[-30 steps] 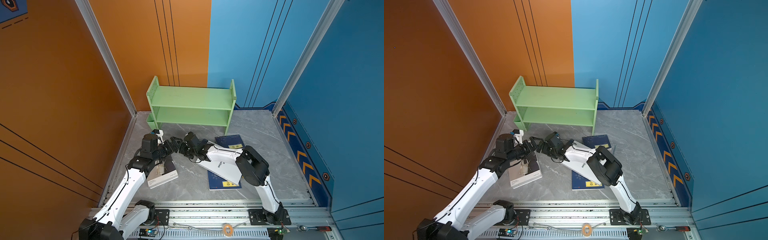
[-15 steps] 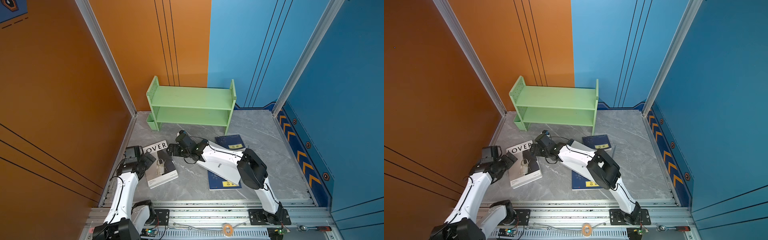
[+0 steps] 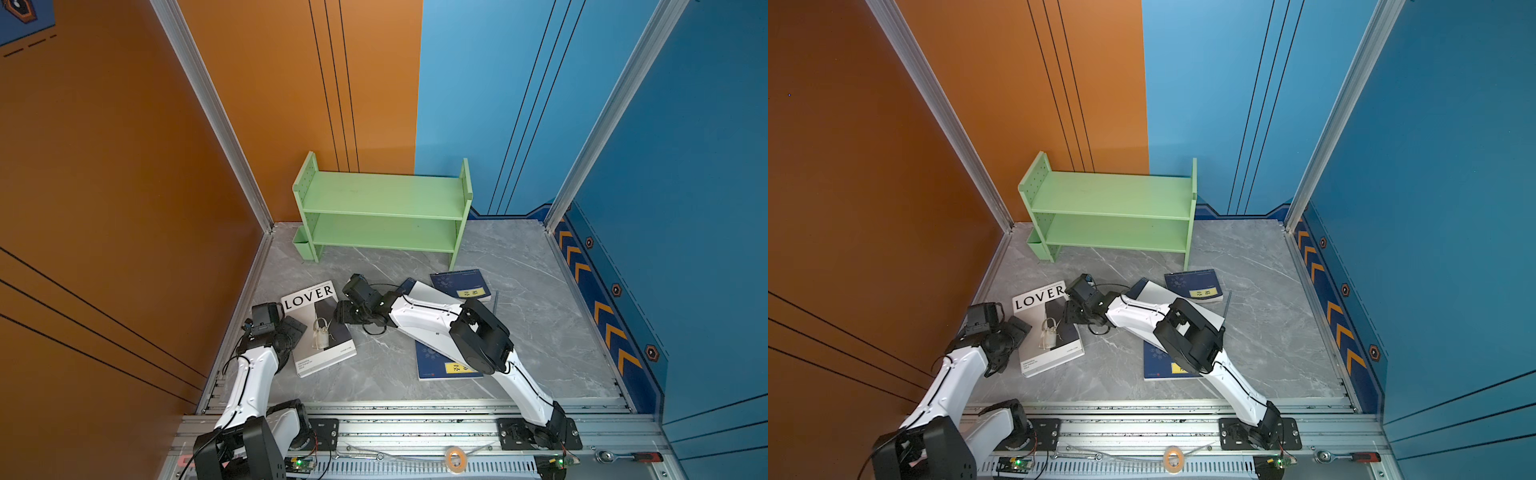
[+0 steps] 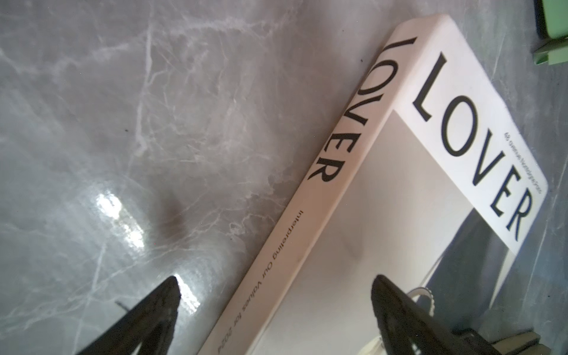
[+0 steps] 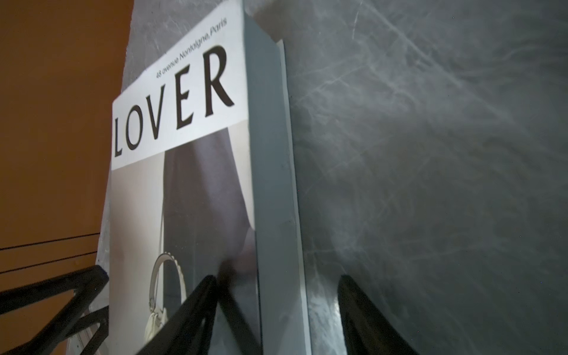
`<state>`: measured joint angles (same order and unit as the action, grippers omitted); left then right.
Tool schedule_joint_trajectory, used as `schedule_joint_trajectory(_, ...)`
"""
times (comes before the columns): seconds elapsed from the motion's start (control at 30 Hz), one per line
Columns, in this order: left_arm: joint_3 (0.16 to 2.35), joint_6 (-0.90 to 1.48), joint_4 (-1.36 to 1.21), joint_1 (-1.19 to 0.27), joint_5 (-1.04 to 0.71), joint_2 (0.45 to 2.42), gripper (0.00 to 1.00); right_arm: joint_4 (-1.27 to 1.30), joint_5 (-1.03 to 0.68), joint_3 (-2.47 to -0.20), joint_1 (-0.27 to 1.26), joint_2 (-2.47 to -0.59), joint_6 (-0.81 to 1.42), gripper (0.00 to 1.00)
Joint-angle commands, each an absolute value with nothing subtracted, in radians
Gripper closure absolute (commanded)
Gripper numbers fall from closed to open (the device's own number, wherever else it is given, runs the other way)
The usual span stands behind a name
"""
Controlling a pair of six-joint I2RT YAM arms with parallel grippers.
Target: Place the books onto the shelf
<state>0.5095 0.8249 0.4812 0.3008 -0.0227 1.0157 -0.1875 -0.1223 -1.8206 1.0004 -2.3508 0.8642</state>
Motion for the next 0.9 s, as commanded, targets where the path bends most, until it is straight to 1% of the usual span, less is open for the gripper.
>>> schedule_joint_trajectory(0.0, 0.482, 0.831, 0.435, 0.298, -0.081, 1.024, 0.02, -0.165, -0.182, -1.83, 0.991, -2.353, 0.872, 0.39)
schedule_joint_trajectory(0.17, 0.45, 0.834, 0.338, 0.292, -0.196, 1.048, 0.02, -0.072, -0.292, -1.804, 0.972, -2.322, 0.882, 0.37)
schedule_joint_trajectory(0.27, 0.449, 0.836, 0.326, 0.273, -0.209, 1.064, 0.02, -0.036, -0.335, -1.748, 0.967, -2.28, 0.887, 0.42)
schedule_joint_trajectory(0.43, 0.449, 0.848, 0.288, 0.252, -0.252, 1.062, 0.02, -0.025, -0.395, -1.752, 0.97, -2.251, 0.892, 0.5)
schedule_joint_trajectory(0.63, 0.442, 0.863, 0.242, 0.249, -0.293, 1.051, 0.02, -0.009, -0.408, -1.74, 0.969, -2.251, 0.919, 0.67)
schedule_joint_trajectory(0.77, 0.433, 0.873, 0.208, 0.247, -0.311, 1.07, 0.02, -0.004, -0.41, -1.727, 0.968, -2.224, 0.919, 0.74)
schedule_joint_trajectory(0.8, 0.431, 0.874, 0.198, 0.248, -0.321, 1.078, 0.02, -0.013, -0.408, -1.729, 0.967, -2.216, 0.912, 0.78)
schedule_joint_trajectory(0.87, 0.43, 0.879, 0.159, 0.245, -0.342, 1.09, 0.02, -0.034, -0.403, -1.732, 0.969, -2.205, 0.898, 0.84)
